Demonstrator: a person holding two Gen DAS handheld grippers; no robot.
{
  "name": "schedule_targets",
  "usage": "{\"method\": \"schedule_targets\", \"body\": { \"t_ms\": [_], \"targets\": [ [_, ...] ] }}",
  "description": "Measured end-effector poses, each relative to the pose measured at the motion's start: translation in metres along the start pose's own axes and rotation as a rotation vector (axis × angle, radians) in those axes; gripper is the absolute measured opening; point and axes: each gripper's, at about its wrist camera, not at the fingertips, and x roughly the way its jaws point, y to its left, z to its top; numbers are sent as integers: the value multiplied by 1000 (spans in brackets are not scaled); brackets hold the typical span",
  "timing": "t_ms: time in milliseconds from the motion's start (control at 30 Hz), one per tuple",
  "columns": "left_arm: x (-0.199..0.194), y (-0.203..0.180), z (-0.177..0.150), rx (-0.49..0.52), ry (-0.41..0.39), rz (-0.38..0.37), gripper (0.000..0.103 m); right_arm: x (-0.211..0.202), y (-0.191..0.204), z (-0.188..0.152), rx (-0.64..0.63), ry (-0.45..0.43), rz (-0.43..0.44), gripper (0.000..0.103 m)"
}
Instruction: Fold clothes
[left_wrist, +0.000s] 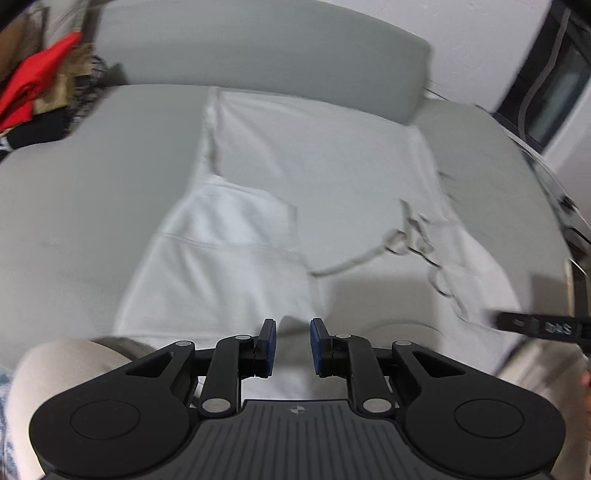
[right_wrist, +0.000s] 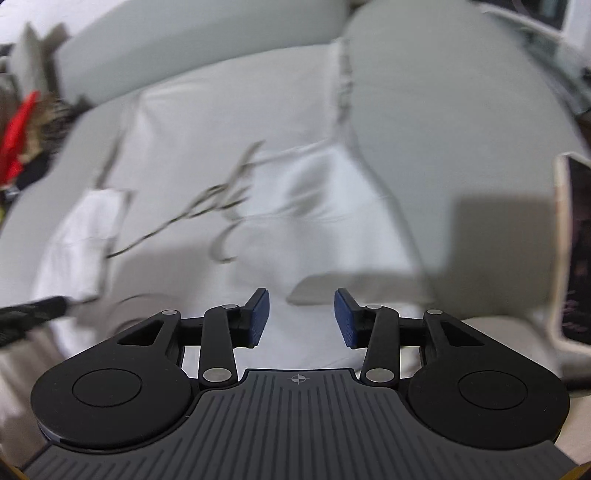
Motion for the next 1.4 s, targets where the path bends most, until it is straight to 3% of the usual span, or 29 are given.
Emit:
{"method": "schedule_targets", "body": {
  "t_ms": [67, 200, 400, 533, 633, 700, 800, 1000, 1067, 1167, 1300, 1400],
  "targets": [
    [8, -16, -8, 60, 34, -23, 16, 4, 8, -6, -26, 17, 28, 45],
    [23, -35, -28, 164, 58, 7, 17, 14, 20, -23, -80, 67, 22, 47],
    [17, -38, -35, 186, 140, -8, 17, 16, 22, -48, -104, 186, 19, 46],
    [8, -47, -39, 230, 81, -29, 19, 0, 25, -42, -101, 92, 57, 44],
    [15, -47, -36, 235, 76, -15, 19, -9, 32, -37, -128, 12, 67, 36],
    [23, -45, -38, 228, 98, -6, 19, 2, 40, -36, -149, 31, 58, 35],
    [30, -44, -41, 226, 137, -2, 19, 22, 43, -43, -159, 127, 33, 35],
    [52, -35, -52, 170, 316, -10, 19, 29, 42, -53, -137, 236, 50, 37],
    [42, -34, -44, 166, 268, -40, 20, 31, 40, -52, -105, 273, 69, 39],
    [17, -29, -22, 143, 155, -93, 24, 1, 39, -34, -85, 154, 120, 59],
    [-22, -18, 23, 90, -11, -115, 44, -42, 35, 3, -49, 13, 166, 66],
    [-46, -7, 63, 34, -105, -119, 52, -69, 31, 35, -26, -53, 186, 70]
  ]
}}
